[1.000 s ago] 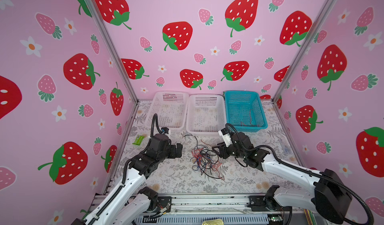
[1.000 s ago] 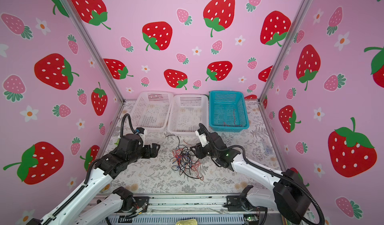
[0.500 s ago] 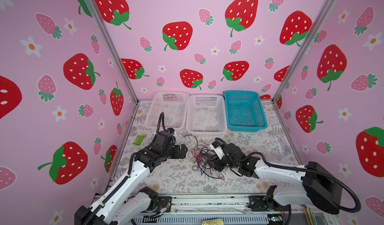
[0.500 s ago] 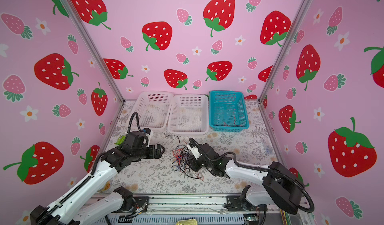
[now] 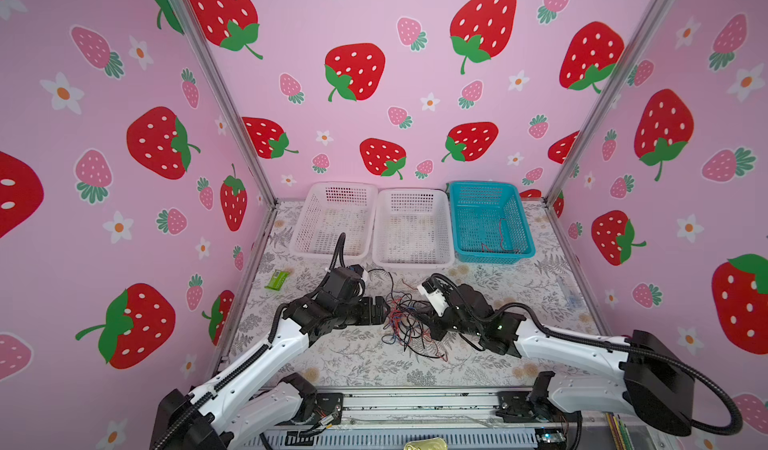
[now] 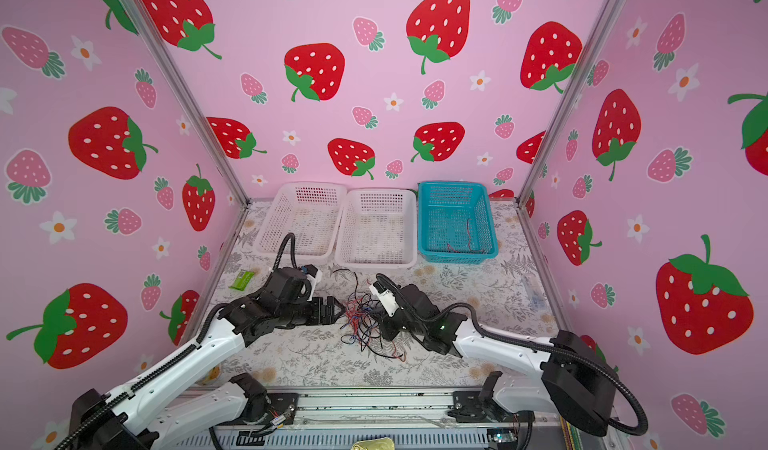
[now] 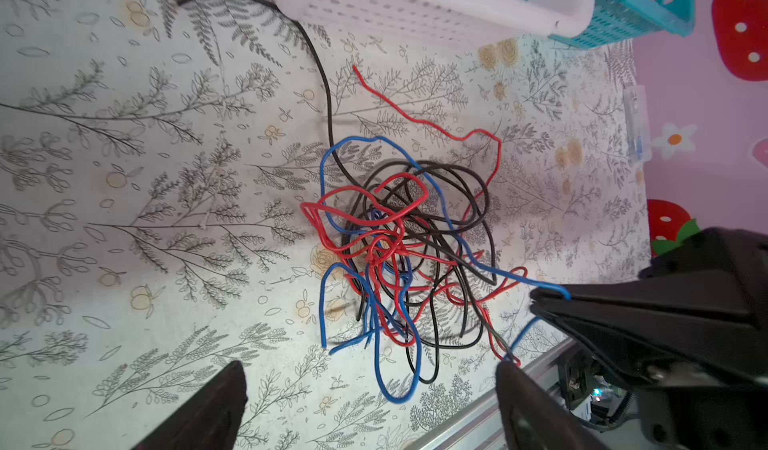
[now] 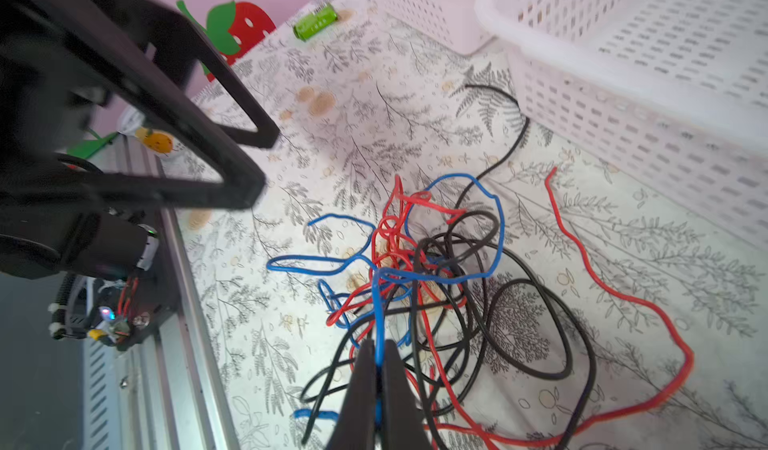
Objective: Untangle the cables
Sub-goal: 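Close the right gripper on a blue wire while the left grips a red wire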
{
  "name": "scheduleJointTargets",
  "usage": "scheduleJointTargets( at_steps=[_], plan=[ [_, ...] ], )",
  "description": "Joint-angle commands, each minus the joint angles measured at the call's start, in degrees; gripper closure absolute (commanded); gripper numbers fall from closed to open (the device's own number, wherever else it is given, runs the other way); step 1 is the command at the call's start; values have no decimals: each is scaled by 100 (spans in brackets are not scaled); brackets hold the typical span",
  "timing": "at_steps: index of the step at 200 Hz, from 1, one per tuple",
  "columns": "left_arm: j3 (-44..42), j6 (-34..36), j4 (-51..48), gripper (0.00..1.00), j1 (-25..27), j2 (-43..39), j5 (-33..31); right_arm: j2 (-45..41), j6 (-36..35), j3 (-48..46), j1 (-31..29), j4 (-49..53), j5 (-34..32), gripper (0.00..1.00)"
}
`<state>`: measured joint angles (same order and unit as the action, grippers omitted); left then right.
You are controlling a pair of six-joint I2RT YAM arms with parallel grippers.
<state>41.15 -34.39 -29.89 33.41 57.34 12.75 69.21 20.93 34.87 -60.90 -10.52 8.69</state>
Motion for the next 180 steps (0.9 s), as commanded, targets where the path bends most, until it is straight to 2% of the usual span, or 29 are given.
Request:
scheduleJointTargets(
  at_steps=[1,30,53,83,135,154,159,180],
  plan=[
    [-214,-465,554,8,127,16,281,-393,-125,319,-54,119,78,100],
    [-353,-630,887,17,317,140,298,-647,-221,556,-53,269,219,100],
    [-370,-643,1036,29,418,316,350,-823,-230,736,-58,323,479,100],
    [-353,-571,1052,45,465,495,321,-1121,-347,1012,-53,584,464,100],
    [-390,-516,1012,85,467,497,208,-1546,-537,1514,-53,1390,-369,100],
    [-396,-499,986,93,474,497,176,-1665,-563,1607,-53,1532,-689,100],
    [-397,-491,981,99,474,497,168,-1665,-568,1625,-53,1549,-794,100],
    [-413,-505,970,100,468,528,157,-2076,-563,1705,-54,1611,-1190,100]
  ],
)
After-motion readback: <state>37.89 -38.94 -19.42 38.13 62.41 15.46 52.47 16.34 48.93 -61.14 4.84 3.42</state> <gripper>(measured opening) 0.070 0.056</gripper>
